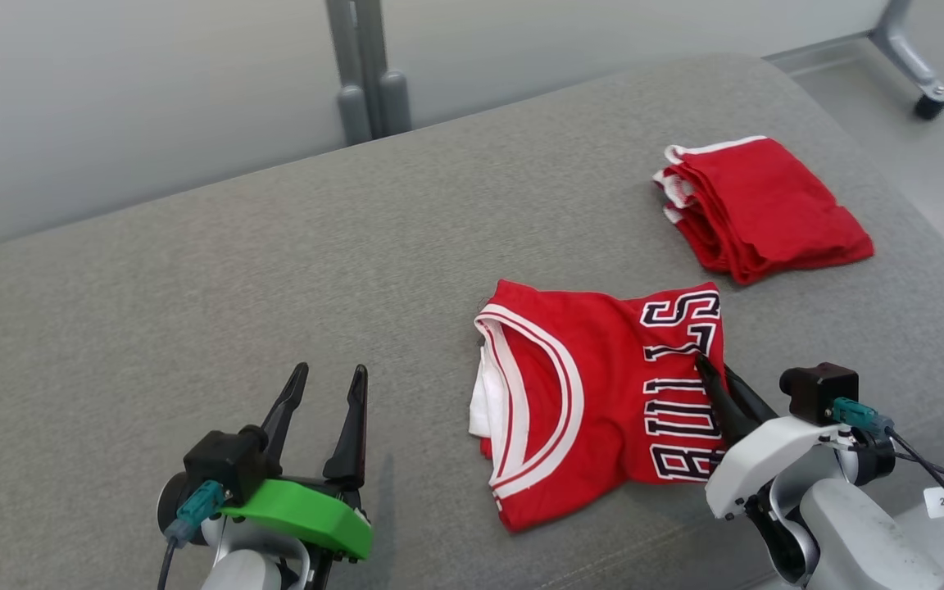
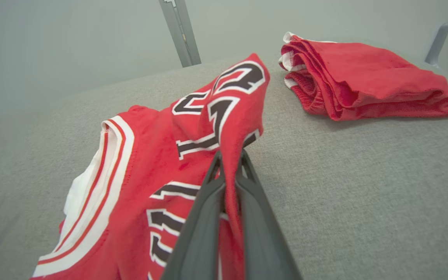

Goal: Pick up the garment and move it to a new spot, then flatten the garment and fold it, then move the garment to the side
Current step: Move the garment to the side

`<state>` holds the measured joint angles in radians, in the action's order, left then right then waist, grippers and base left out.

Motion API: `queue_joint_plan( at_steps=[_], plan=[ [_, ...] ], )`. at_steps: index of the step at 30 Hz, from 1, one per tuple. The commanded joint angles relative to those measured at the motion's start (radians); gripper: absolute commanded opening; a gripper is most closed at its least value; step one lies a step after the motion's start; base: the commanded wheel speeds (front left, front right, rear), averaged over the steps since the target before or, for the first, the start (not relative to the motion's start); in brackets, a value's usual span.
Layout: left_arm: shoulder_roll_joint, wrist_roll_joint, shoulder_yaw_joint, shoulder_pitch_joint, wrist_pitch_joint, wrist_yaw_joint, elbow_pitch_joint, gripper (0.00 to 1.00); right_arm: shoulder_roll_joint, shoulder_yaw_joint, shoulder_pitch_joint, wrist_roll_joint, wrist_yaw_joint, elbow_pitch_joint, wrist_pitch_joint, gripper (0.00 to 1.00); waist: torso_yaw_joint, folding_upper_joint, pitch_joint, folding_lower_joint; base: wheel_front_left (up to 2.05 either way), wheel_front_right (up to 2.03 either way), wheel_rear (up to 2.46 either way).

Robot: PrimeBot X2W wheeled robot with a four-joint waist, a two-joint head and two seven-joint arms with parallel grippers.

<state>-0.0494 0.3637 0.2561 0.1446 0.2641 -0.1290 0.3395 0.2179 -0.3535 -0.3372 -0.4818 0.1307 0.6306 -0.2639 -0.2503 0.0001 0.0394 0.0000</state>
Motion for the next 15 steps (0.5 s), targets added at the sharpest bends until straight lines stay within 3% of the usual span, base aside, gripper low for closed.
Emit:
queue_joint_plan(
  at_steps=[1, 9, 15],
  plan=[
    [-0.004, -0.01, -0.002, 0.018, -0.001, -0.002, -0.002, 1.0, -0.002, -0.005, 0.008, -0.001, 0.0, -0.002, 0.0, 0.0, -0.169, -0.0001, 0.018, 0.0, 0.0, 0.0, 0.0],
    [-0.004, -0.029, 0.01, 0.032, -0.001, -0.002, -0.007, 1.0, -0.015, -0.009, 0.021, -0.006, 0.0, -0.014, 0.0, 0.0, -0.256, -0.0001, 0.04, 0.0, 0.0, 0.0, 0.0],
    [-0.005, -0.035, 0.026, 0.049, -0.001, -0.002, -0.01, 1.0, -0.018, -0.024, -0.009, 0.016, 0.0, -0.025, 0.0, 0.0, -0.255, -0.0001, 0.073, 0.0, 0.0, 0.0, 0.0]
  ],
)
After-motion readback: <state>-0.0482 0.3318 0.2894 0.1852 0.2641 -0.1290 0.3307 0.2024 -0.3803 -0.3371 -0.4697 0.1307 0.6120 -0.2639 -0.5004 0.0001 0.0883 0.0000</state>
